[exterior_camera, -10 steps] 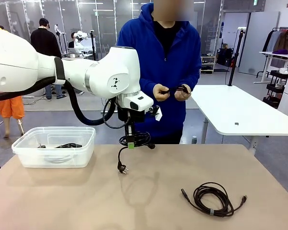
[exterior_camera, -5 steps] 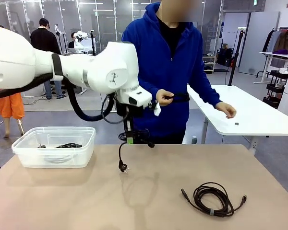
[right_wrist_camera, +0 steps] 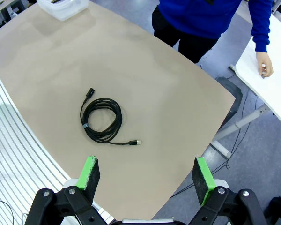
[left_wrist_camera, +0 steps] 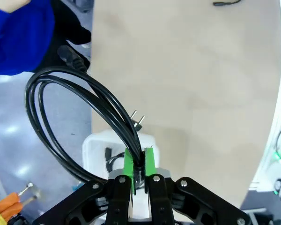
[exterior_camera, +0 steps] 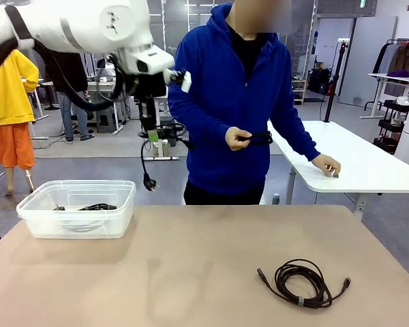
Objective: Organize and store the cables.
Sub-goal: Place the Power Cable into the Organizing box.
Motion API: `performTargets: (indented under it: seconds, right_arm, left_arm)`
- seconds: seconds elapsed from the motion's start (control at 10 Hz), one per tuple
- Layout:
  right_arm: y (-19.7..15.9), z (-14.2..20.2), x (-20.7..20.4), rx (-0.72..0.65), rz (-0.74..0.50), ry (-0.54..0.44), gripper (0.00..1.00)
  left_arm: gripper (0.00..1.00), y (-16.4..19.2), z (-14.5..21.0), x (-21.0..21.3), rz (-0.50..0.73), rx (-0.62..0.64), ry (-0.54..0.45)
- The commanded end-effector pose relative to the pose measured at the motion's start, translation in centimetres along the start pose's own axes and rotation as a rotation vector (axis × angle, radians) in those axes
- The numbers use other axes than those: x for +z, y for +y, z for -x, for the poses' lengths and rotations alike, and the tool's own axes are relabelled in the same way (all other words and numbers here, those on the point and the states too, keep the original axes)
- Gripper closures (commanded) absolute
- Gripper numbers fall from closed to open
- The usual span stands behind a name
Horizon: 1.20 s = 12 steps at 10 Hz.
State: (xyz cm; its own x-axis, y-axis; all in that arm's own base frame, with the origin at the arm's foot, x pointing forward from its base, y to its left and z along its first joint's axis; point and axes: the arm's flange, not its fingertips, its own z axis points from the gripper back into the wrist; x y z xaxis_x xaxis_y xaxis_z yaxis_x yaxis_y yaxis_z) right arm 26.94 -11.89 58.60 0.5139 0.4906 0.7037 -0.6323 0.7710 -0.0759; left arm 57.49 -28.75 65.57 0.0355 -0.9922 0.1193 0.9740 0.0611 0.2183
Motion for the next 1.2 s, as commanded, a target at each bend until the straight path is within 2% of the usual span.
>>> performTargets:
  seconds: [0.0,0.3,0.6,0.8,1.1]
  right_arm:
    - [-0.1,0.1,-0.1,0.011,-0.005,-0.003,0.00]
    - [-0.1,0.1,-0.1,0.011,-0.005,-0.003,0.00]
    - [-0.1,0.1,-0.1,0.011,-0.005,-0.003,0.00]
    - [-0.1,0.1,-0.1,0.011,-0.005,-0.003,0.00]
    - [-0.1,0.1,-0.1,0.011,-0.005,-0.003,0.00]
  left_arm:
    - [0.89,3.7,3.1,0.6,0.005,0.022,-0.023]
    - [0.89,5.7,10.3,1.7,-0.073,0.113,-0.014]
    - [0.89,4.8,16.7,0.4,-0.091,0.228,-0.018]
    - [0.89,3.5,19.5,-1.4,-0.071,0.274,-0.029]
    - [0.89,0.4,21.7,-5.4,-0.053,0.324,-0.001]
